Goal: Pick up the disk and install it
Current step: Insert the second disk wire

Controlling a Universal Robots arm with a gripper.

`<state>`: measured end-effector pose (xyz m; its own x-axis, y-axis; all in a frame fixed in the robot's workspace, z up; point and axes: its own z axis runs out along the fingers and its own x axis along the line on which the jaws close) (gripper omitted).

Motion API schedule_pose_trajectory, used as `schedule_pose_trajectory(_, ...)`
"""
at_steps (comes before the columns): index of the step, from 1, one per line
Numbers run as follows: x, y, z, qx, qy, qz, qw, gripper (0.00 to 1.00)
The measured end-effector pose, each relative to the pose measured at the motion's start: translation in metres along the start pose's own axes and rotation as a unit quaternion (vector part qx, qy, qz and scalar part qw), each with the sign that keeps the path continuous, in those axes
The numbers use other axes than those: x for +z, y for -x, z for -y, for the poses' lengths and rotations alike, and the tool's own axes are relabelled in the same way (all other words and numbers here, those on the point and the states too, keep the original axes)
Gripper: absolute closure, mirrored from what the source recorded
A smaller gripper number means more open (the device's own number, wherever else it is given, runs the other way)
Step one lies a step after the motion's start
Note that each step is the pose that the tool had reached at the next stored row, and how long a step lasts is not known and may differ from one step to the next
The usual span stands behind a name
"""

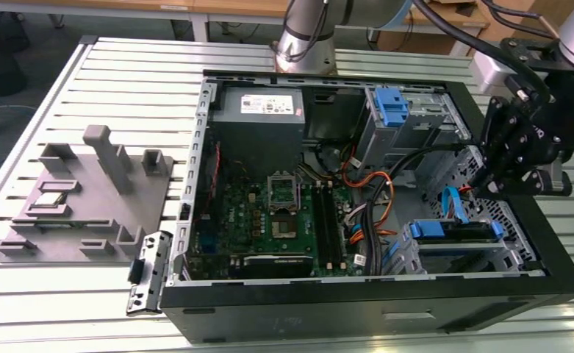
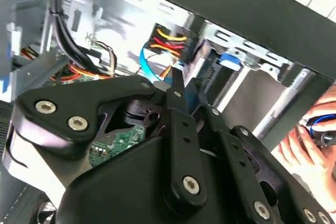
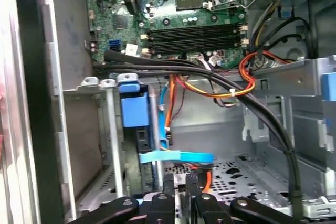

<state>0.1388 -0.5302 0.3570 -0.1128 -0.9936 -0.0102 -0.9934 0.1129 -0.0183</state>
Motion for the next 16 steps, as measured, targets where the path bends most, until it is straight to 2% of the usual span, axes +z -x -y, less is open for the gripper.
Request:
schedule_pose_trajectory(1,0.0001,0.0025,0.0009,0.0,0.0,0.0001,1.0,0.76)
schedule_pose_trajectory(9,0.0009,0.0051,0.0125,0.0,0.0,-0.0003,1.0,0.76)
schedule_pose_trajectory(16,0.0026,0.0066,0.024,0.0,-0.0001,-0.0022,1.0,0.76)
